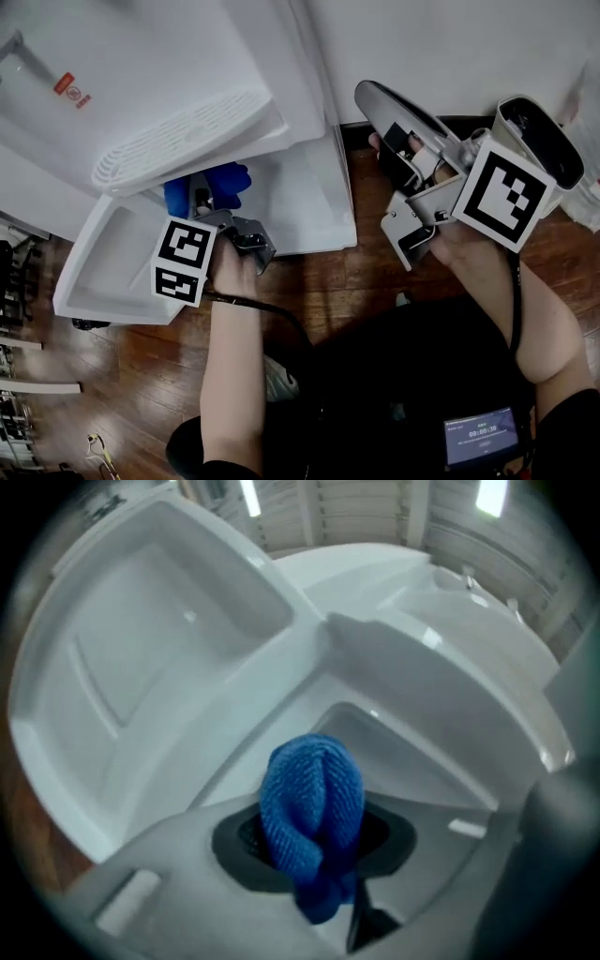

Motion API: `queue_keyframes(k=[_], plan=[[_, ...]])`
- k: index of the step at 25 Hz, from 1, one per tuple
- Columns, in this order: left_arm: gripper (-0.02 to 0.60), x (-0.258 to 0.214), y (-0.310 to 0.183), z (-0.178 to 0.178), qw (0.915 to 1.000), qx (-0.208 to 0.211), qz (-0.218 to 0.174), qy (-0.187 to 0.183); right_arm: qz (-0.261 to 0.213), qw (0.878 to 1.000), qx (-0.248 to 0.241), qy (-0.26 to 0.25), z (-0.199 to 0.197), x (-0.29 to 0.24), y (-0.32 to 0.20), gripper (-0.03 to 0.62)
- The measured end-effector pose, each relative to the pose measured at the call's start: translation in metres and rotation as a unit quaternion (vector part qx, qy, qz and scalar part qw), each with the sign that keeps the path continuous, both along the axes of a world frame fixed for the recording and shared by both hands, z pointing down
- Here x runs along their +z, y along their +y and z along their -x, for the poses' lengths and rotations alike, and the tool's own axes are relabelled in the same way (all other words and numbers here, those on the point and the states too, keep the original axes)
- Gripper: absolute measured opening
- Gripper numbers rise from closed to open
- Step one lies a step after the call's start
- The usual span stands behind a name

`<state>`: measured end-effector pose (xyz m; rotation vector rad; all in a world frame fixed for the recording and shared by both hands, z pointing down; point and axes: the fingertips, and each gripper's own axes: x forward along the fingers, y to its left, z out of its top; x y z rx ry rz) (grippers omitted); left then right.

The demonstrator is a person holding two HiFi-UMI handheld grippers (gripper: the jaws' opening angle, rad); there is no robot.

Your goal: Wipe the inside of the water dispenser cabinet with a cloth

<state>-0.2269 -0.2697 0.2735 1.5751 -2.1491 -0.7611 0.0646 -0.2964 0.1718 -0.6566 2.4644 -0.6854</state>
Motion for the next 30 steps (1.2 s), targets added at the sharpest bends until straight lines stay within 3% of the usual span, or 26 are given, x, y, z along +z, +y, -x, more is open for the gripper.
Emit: queue_keyframes(k=[2, 4, 7, 9, 11, 15, 18, 20, 23, 26, 27, 30], plan=[[0.117, -0.010, -0.021, -0.006, 0.9958, 0.001, 0.033, -0.085, 0.002, 1.000, 0.003, 0.000, -0.001, 0.002, -0.001, 0.025], [0.117, -0.020, -0.037, -0.010, 0.9856, -0.004, 0.054, -0.160, 0.007, 1.000, 0.004, -0.002, -0.002, 0.004, -0.002, 0.025], [0.117, -0.025, -0.049, -0.009, 0.9674, -0.017, 0.089, -0.236, 0.012, 1.000, 0.001, -0.005, -0.002, 0.005, -0.004, 0.025], [0.117, -0.023, -0.058, -0.014, 0.9495, -0.009, 0.111, -0.293, 0.012, 1.000, -0.003, -0.007, -0.001, 0.004, -0.003, 0.025], [0.117, -0.020, -0.071, -0.029, 0.9191, 0.020, 0.133, -0.370, 0.012, 1.000, -0.008, -0.009, 0.001, 0.003, -0.001, 0.025], [0.118, -0.018, -0.096, -0.078, 0.8254, 0.088, 0.150, -0.537, 0.019, 1.000, -0.017, -0.014, 0.003, 0.002, 0.000, 0.025], [0.118, -0.015, -0.099, -0.117, 0.7709, 0.114, 0.131, -0.613, 0.032, 0.999, -0.015, -0.021, 0.001, 0.005, -0.002, 0.025], [0.118, -0.012, -0.096, -0.140, 0.7273, 0.119, 0.112, -0.667, 0.035, 0.999, -0.012, -0.024, 0.000, 0.006, -0.003, 0.025], [0.118, -0.006, -0.093, -0.163, 0.6445, 0.114, 0.102, -0.749, 0.038, 0.999, -0.010, -0.027, -0.002, 0.006, -0.004, 0.025], [0.118, -0.001, -0.088, -0.168, 0.5688, 0.094, 0.110, -0.810, 0.039, 0.999, -0.012, -0.029, -0.001, 0.006, -0.003, 0.023], [0.118, 0.000, -0.085, -0.169, 0.5377, 0.088, 0.113, -0.831, 0.037, 0.999, -0.013, -0.028, -0.001, 0.005, -0.003, 0.023], [0.118, 0.015, -0.074, -0.171, 0.4335, 0.089, 0.136, -0.886, 0.035, 0.999, -0.014, -0.025, 0.000, 0.005, -0.002, 0.023]])
